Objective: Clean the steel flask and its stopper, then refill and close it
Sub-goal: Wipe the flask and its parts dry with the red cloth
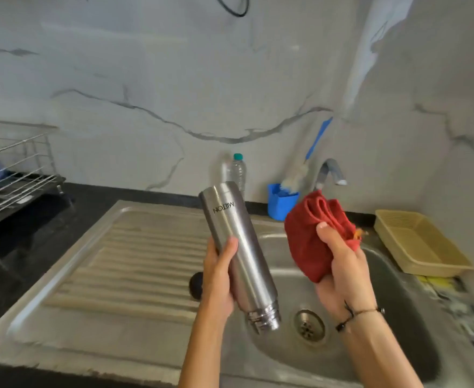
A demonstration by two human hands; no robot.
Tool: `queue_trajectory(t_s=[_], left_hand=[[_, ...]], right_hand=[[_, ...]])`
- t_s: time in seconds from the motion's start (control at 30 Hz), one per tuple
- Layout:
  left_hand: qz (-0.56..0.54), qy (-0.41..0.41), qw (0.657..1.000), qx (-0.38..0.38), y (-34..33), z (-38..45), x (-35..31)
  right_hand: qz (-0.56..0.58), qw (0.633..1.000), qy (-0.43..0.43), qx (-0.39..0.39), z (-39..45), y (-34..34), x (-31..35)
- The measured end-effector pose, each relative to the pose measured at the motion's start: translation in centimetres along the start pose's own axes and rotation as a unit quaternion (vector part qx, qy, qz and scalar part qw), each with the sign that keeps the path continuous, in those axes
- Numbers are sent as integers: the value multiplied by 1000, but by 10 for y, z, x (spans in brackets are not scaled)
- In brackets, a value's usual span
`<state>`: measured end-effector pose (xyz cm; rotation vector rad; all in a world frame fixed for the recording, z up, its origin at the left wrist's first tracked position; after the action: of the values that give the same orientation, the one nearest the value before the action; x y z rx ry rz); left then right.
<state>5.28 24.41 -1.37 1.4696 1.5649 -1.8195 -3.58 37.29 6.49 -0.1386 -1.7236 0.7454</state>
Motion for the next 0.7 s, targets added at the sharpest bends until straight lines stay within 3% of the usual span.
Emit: queue_trajectory(t_s=[0.1,0.2,0.33,0.47,0.53,0.63,0.7], left_hand=[[-56,123,990,44,-52,0,25],[-101,201,971,81,-89,-12,50],[-121,221,964,88,-120,-26,77],[-140,215,964,66,-129,-32,88],[-155,209,964,55,-128,-37,91],[-164,210,963,44,-120,-34,98],[-172,215,960,49,-116,-32,100]], right_hand=[[-53,991,116,41,30,3,38],[-172,959,212,75,65,4,66],[-353,890,263,121,114,16,75],[-523,765,315,207,129,19,68],[-566,721,308,255,129,23,58],[-600,685,280,304,132,26,40],[-604,680,269,318,131,24,30]])
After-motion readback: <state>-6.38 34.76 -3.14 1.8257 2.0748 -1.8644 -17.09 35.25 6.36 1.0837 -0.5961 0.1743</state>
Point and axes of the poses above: each hand's wrist, its own z-axis towards the middle knuckle, its own y-axis out of the back of the hand, x = y × z, the point moved 1 cm from there along z, towards the middle knuckle, and after that the axes turned 8 degrees about -x, right-handed, at the moved point
